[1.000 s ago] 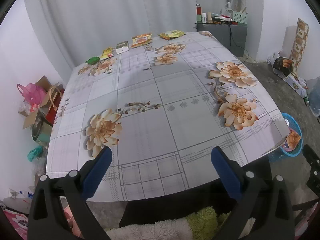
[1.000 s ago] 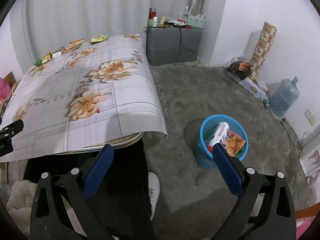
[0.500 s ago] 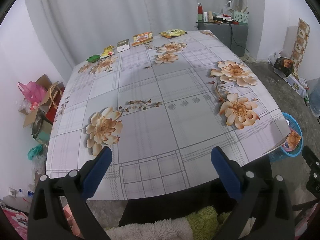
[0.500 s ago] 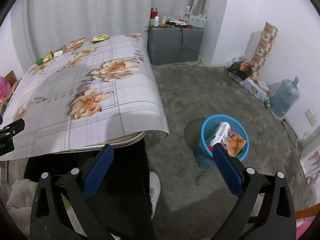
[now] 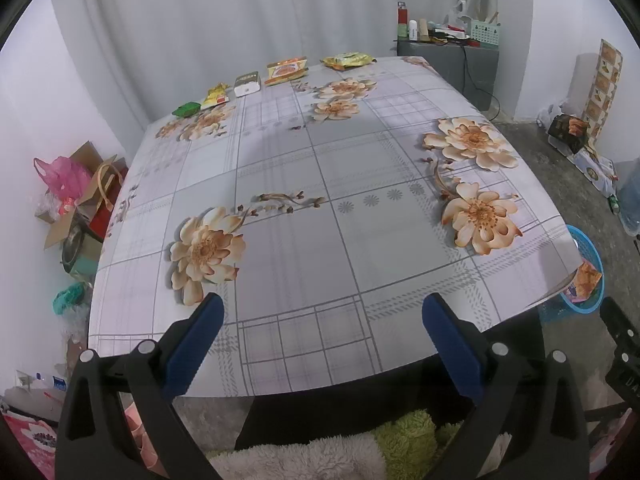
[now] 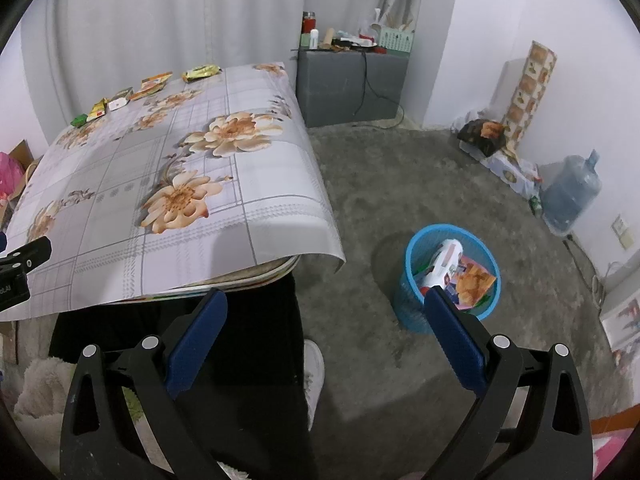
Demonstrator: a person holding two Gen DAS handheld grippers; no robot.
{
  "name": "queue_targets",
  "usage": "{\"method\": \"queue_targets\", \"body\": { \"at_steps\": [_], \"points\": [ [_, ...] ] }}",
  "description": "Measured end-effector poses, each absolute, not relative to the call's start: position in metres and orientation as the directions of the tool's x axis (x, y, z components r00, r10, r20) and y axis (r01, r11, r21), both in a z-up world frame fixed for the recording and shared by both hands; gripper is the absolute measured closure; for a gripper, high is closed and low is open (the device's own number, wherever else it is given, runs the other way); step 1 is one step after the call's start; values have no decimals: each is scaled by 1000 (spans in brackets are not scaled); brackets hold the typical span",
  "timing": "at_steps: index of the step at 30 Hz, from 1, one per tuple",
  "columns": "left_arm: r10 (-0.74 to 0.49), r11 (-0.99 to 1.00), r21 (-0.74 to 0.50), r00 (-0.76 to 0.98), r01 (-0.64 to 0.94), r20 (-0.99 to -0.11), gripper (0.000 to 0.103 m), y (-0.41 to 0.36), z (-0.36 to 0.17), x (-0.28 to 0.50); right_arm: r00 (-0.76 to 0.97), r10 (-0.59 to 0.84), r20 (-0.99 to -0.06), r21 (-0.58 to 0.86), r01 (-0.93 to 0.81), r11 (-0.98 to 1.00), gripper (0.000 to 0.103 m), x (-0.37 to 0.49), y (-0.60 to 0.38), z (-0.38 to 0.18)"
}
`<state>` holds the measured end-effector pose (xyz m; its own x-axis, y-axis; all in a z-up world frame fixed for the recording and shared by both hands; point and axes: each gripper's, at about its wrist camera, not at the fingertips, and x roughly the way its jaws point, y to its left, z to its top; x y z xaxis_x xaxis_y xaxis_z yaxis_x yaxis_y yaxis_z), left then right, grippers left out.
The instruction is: Collect trash
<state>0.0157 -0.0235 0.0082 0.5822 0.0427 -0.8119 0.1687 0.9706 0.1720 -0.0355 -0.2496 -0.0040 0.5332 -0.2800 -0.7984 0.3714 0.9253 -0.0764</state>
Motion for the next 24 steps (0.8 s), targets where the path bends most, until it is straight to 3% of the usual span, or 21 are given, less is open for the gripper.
{"method": "queue_targets", "body": {
  "at_steps": [24],
  "points": [
    [40, 971, 165, 566, 171, -824, 6, -25, 5, 18, 525, -273, -806, -70, 373, 925, 8, -37, -253, -6]
  ]
}}
